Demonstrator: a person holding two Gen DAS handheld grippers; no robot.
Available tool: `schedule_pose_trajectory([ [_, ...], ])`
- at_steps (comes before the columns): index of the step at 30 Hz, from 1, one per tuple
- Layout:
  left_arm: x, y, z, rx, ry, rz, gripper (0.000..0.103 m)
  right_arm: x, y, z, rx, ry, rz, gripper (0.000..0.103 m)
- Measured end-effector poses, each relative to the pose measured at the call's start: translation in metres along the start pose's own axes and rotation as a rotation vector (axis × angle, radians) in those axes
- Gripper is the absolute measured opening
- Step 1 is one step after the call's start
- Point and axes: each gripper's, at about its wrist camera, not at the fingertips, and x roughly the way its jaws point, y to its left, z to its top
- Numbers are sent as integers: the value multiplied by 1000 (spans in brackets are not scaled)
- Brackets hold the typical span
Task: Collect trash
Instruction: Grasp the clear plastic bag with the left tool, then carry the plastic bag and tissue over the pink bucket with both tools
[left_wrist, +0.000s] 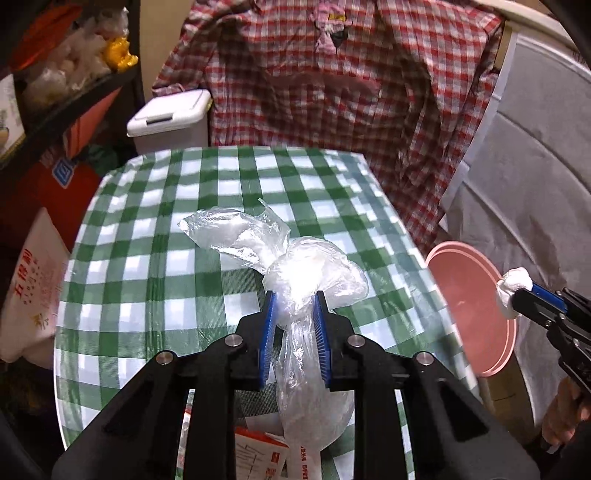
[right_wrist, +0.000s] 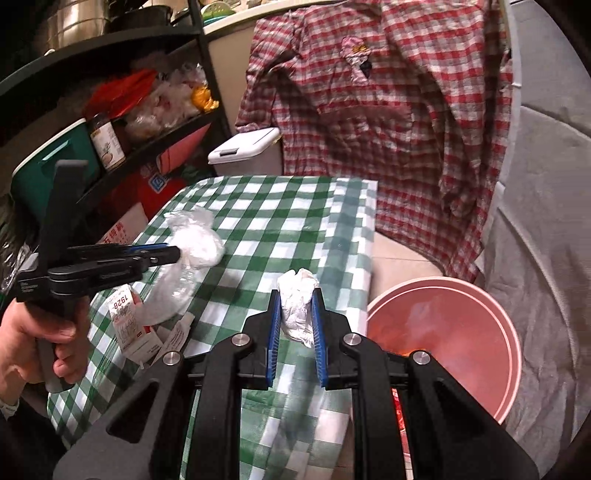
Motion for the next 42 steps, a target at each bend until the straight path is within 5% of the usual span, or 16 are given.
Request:
schedule_pose_trajectory([
  [26,-75,-51,-4,-21,-213,-40,20,-67,-31,5,45,-132,-104,17],
  [42,-74,-94,-3,38,-239,-60,20,-101,-68,10,124,-212,-176,17],
])
